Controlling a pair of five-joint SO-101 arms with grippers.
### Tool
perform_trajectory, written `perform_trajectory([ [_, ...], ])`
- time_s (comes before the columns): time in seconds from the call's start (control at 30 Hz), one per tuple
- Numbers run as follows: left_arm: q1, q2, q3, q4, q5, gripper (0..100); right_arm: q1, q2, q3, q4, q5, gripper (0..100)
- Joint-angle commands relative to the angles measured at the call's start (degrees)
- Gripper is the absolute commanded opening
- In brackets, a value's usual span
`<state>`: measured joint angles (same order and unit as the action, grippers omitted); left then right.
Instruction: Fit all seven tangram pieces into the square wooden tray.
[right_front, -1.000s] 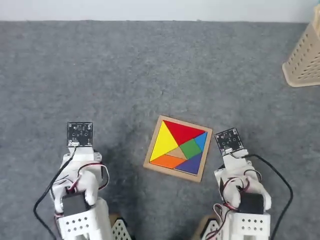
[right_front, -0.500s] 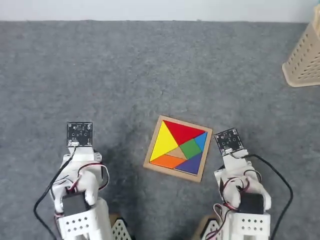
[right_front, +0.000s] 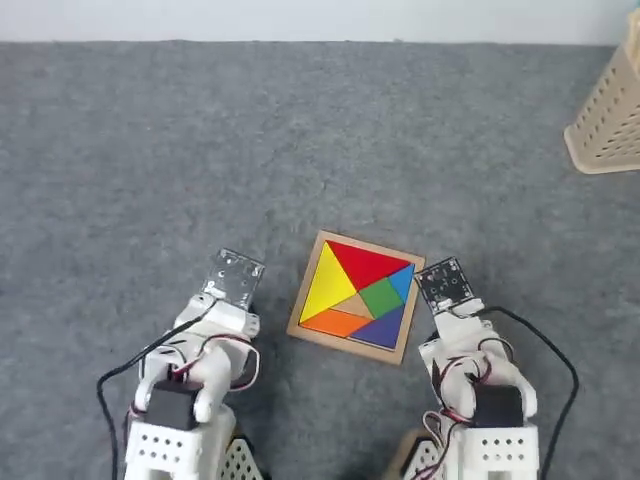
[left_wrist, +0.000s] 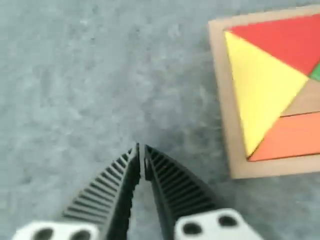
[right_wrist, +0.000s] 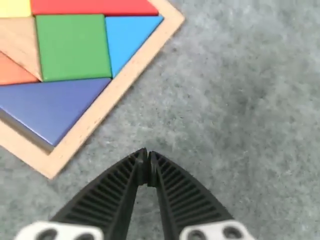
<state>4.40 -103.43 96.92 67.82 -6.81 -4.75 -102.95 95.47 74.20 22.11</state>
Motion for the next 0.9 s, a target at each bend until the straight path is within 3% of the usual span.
perform_trajectory([
  [0.0,1.93,-1.14,-0.4,0.09,-0.35,1,2.33,-1.27,0.97,0.57,-0.62,0.6],
  [0.87,1.93,-0.88,-0.4,0.09,-0.35,1,4.18,-1.27,0.97,0.57,-0.62,0.6],
])
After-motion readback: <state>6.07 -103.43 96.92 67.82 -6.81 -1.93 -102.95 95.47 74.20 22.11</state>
